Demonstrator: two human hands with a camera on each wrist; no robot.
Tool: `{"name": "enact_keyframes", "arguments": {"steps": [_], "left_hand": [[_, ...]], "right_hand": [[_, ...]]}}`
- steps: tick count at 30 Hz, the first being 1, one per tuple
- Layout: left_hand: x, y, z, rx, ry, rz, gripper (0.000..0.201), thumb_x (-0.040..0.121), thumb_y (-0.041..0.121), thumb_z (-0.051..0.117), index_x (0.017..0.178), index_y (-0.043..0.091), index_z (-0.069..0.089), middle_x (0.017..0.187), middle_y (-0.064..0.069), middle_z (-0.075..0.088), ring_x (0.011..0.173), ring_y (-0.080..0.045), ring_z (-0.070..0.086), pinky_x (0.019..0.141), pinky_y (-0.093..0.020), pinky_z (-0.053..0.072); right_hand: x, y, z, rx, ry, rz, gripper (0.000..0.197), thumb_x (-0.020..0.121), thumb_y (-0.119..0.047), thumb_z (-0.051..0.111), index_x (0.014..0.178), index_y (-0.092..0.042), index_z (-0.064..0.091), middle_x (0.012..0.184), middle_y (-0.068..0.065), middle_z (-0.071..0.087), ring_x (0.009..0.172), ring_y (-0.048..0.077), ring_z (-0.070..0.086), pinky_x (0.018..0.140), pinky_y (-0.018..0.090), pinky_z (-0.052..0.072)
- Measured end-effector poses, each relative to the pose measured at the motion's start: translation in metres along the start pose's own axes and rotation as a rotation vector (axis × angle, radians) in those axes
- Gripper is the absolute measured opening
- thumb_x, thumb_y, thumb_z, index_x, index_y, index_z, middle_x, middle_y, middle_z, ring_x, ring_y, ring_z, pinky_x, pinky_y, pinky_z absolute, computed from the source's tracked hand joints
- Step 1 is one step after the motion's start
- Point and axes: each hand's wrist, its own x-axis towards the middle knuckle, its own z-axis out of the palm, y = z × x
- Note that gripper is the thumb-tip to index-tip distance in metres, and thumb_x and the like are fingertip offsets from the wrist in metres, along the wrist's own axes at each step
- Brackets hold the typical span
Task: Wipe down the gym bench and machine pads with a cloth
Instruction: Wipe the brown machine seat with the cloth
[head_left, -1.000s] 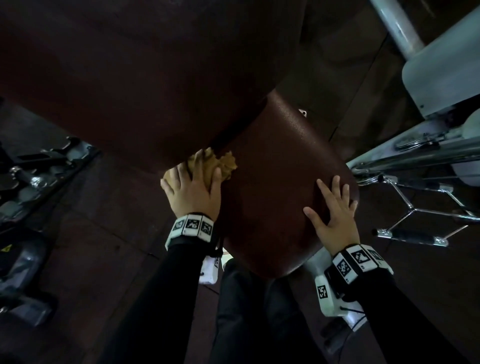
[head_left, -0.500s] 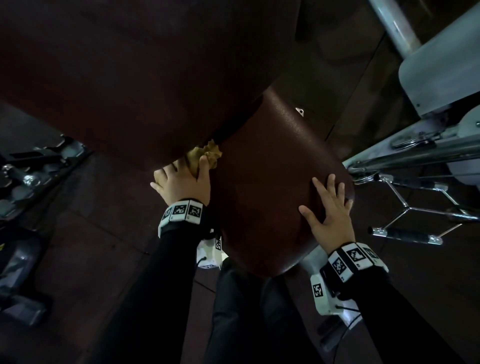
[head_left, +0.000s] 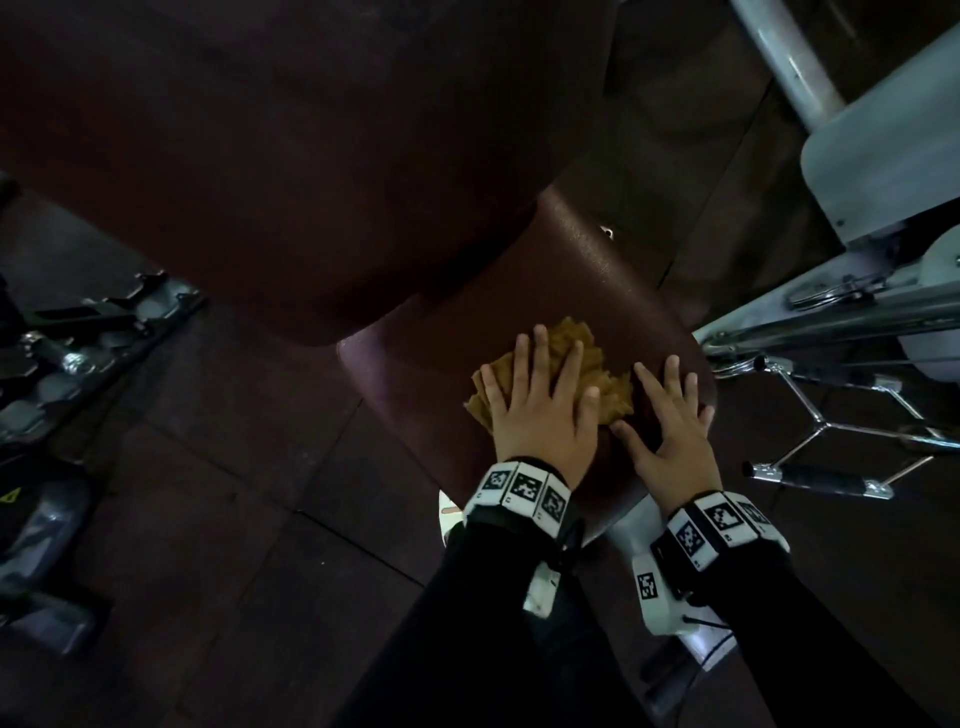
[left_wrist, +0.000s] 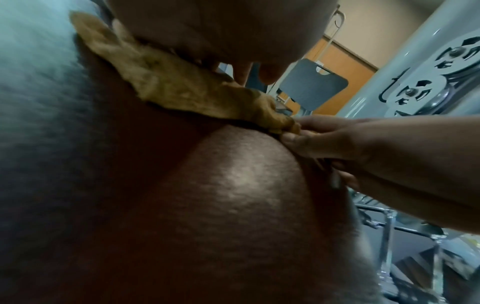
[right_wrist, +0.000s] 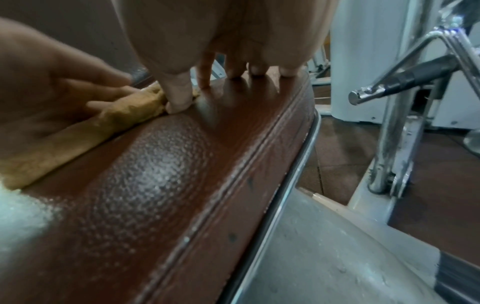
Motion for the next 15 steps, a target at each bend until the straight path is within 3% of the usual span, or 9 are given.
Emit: {"name": "enact_keyframes", "arguments": {"steps": [3, 6, 10, 15], "left_hand": [[0.002, -0.031, -0.013, -0.005, 0.097, -0.091, 0.058, 0.096, 0.047, 0.020, 0.150, 0.026, 0.020, 0.160, 0.001, 0.005, 0.147, -0.014, -0.002, 0.115, -0.052, -0.010], [0.004, -0.075, -0.025, 0.006, 0.128, -0.240, 0.056, 0.097, 0.047, 0.019, 0.150, 0.033, 0.013, 0.160, 0.005, 0.002, 0.147, -0.015, -0.004, 0.115, -0.057, -0.003], [0.003, -0.098, -0.026, 0.055, 0.045, -0.155, 0.055, 0.096, 0.051, 0.006, 0.147, 0.038, -0.009, 0.155, 0.010, -0.020, 0.143, -0.011, -0.019, 0.113, -0.053, -0.012], [0.005, -0.100, -0.023, -0.009, -0.018, -0.169, 0.050, 0.089, 0.056, -0.010, 0.133, 0.050, -0.033, 0.139, 0.022, -0.046, 0.132, -0.003, -0.040, 0.102, -0.042, -0.034]], "right_hand": [[-0.002, -0.007, -0.001, -0.007, 0.032, 0.005, 0.072, 0.085, -0.026, 0.065, 0.146, -0.028, 0.027, 0.155, -0.009, -0.002, 0.145, 0.022, -0.005, 0.114, 0.054, -0.002], [-0.004, -0.023, 0.000, -0.090, 0.097, -0.214, 0.073, 0.081, -0.009, 0.063, 0.146, -0.017, 0.030, 0.156, -0.002, 0.002, 0.145, 0.024, -0.002, 0.114, 0.054, 0.001], [0.002, -0.057, 0.013, -0.221, -0.102, -0.536, 0.060, 0.085, -0.031, 0.049, 0.144, -0.027, 0.034, 0.156, -0.005, 0.015, 0.145, 0.025, 0.003, 0.112, 0.055, 0.000], [0.016, -0.067, 0.015, -0.477, -0.214, -0.518, 0.052, 0.093, -0.049, 0.038, 0.143, -0.048, 0.024, 0.157, -0.012, 0.013, 0.146, 0.021, 0.005, 0.113, 0.056, 0.007]]}}
